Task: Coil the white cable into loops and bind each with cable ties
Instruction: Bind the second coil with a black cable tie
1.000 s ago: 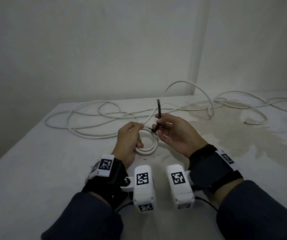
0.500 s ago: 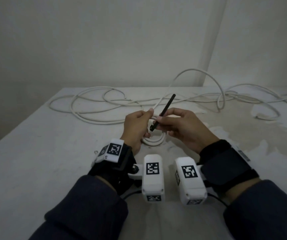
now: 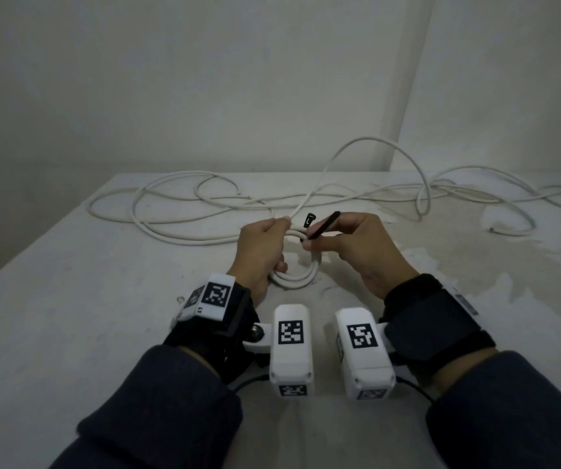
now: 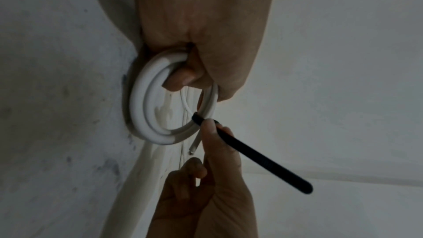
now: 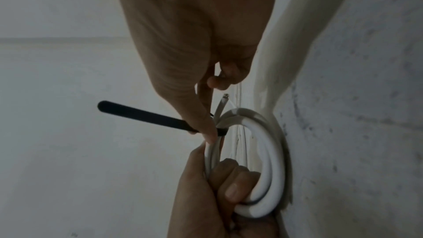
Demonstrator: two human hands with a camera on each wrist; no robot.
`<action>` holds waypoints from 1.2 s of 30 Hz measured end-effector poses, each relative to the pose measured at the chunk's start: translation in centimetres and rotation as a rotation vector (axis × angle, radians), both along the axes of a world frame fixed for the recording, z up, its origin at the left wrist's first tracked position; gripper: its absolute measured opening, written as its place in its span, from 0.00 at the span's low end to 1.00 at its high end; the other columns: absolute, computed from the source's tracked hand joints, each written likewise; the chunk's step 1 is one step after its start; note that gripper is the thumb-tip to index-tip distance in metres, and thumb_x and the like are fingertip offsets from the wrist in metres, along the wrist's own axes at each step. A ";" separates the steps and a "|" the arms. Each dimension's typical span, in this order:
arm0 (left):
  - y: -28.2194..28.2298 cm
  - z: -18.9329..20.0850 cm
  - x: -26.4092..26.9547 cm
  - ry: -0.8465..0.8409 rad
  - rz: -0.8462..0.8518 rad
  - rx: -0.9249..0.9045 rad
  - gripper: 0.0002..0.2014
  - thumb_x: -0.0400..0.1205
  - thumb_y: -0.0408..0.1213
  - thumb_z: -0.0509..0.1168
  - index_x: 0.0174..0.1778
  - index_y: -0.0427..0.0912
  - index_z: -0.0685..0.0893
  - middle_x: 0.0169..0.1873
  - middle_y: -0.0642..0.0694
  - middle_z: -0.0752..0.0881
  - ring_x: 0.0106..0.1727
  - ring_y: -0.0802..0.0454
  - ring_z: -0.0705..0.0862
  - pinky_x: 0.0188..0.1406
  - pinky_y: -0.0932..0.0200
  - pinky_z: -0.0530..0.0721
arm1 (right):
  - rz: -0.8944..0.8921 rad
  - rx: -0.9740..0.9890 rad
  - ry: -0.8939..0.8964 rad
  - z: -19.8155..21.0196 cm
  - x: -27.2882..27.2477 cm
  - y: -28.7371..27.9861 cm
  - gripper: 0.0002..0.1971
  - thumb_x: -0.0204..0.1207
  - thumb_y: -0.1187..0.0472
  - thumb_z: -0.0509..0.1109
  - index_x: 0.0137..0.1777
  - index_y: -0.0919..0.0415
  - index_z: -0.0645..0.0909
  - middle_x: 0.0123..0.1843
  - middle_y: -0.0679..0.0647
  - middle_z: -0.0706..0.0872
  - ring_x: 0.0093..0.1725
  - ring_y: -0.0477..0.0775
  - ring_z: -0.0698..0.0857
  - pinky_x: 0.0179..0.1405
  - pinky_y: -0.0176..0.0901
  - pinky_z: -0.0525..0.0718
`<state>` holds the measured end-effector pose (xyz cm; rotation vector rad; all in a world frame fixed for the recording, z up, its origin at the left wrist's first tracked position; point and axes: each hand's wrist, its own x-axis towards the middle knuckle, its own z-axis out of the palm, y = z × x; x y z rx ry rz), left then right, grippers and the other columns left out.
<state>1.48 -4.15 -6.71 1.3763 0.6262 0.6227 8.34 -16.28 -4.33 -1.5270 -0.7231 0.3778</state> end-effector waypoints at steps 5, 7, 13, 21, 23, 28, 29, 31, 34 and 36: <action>-0.1 0.3 -0.1 0.004 -0.038 -0.006 0.13 0.84 0.40 0.62 0.33 0.41 0.80 0.18 0.52 0.67 0.16 0.57 0.64 0.17 0.64 0.66 | 0.019 0.047 -0.015 -0.3 0.2 0.0 0.11 0.59 0.79 0.80 0.32 0.64 0.85 0.29 0.47 0.88 0.31 0.42 0.85 0.36 0.28 0.81; -0.3 0.5 -0.3 -0.003 -0.065 -0.012 0.12 0.84 0.39 0.62 0.40 0.39 0.85 0.16 0.53 0.66 0.16 0.58 0.63 0.16 0.65 0.65 | 0.025 0.058 -0.019 -0.2 0.1 0.0 0.11 0.60 0.79 0.80 0.32 0.64 0.85 0.28 0.45 0.88 0.31 0.40 0.85 0.35 0.27 0.80; -0.5 0.7 -0.6 -0.052 -0.105 -0.021 0.11 0.85 0.36 0.61 0.45 0.40 0.88 0.15 0.57 0.65 0.16 0.59 0.61 0.15 0.66 0.65 | 0.030 0.069 0.006 -0.3 0.2 0.1 0.07 0.65 0.73 0.79 0.35 0.61 0.87 0.36 0.48 0.91 0.40 0.41 0.88 0.42 0.28 0.80; -0.8 0.7 -0.6 -0.056 -0.079 -0.023 0.10 0.84 0.37 0.62 0.40 0.43 0.87 0.17 0.54 0.65 0.18 0.58 0.62 0.16 0.66 0.66 | -0.047 0.101 0.045 0.7 -0.6 0.1 0.12 0.81 0.56 0.67 0.45 0.59 0.90 0.39 0.47 0.91 0.30 0.33 0.80 0.33 0.26 0.72; -0.8 0.7 -0.7 -0.056 -0.079 -0.014 0.11 0.84 0.37 0.62 0.41 0.44 0.88 0.17 0.55 0.65 0.18 0.58 0.62 0.16 0.66 0.66 | -0.070 0.148 0.074 0.8 -0.5 0.2 0.07 0.78 0.60 0.70 0.45 0.56 0.90 0.36 0.47 0.90 0.31 0.36 0.78 0.36 0.33 0.70; -1.0 0.7 -0.9 -0.076 -0.079 -0.007 0.12 0.84 0.37 0.63 0.36 0.47 0.88 0.16 0.56 0.67 0.19 0.58 0.63 0.17 0.65 0.65 | -0.015 0.141 0.136 1.0 -0.6 0.0 0.15 0.75 0.71 0.70 0.61 0.63 0.84 0.25 0.45 0.85 0.22 0.36 0.79 0.32 0.28 0.72; -1.0 0.7 -0.9 -0.078 -0.084 0.001 0.12 0.84 0.37 0.63 0.36 0.47 0.88 0.15 0.56 0.68 0.19 0.58 0.63 0.17 0.65 0.66 | 0.001 0.135 0.152 1.0 -0.6 0.0 0.18 0.74 0.72 0.70 0.63 0.62 0.83 0.23 0.44 0.84 0.22 0.37 0.79 0.30 0.25 0.73; -1.1 0.7 -0.9 -0.078 -0.092 0.012 0.11 0.84 0.38 0.64 0.39 0.46 0.89 0.15 0.57 0.68 0.19 0.59 0.64 0.17 0.66 0.66 | 0.042 0.110 0.161 1.0 -0.5 -0.1 0.21 0.74 0.74 0.69 0.66 0.61 0.82 0.22 0.44 0.83 0.25 0.37 0.81 0.29 0.22 0.74; -1.1 0.7 -1.0 -0.081 -0.091 0.018 0.10 0.84 0.38 0.64 0.47 0.41 0.90 0.16 0.56 0.68 0.19 0.59 0.64 0.17 0.67 0.67 | 0.073 0.061 0.103 0.9 -0.5 -0.1 0.21 0.73 0.73 0.70 0.66 0.60 0.83 0.23 0.49 0.81 0.25 0.37 0.79 0.29 0.20 0.73; -1.1 0.7 -0.9 -0.076 -0.092 0.022 0.11 0.84 0.37 0.64 0.52 0.38 0.90 0.16 0.57 0.68 0.18 0.60 0.64 0.17 0.67 0.67 | 0.082 0.037 0.064 0.9 -0.6 -0.1 0.21 0.73 0.73 0.71 0.65 0.61 0.83 0.22 0.48 0.81 0.24 0.37 0.79 0.29 0.19 0.72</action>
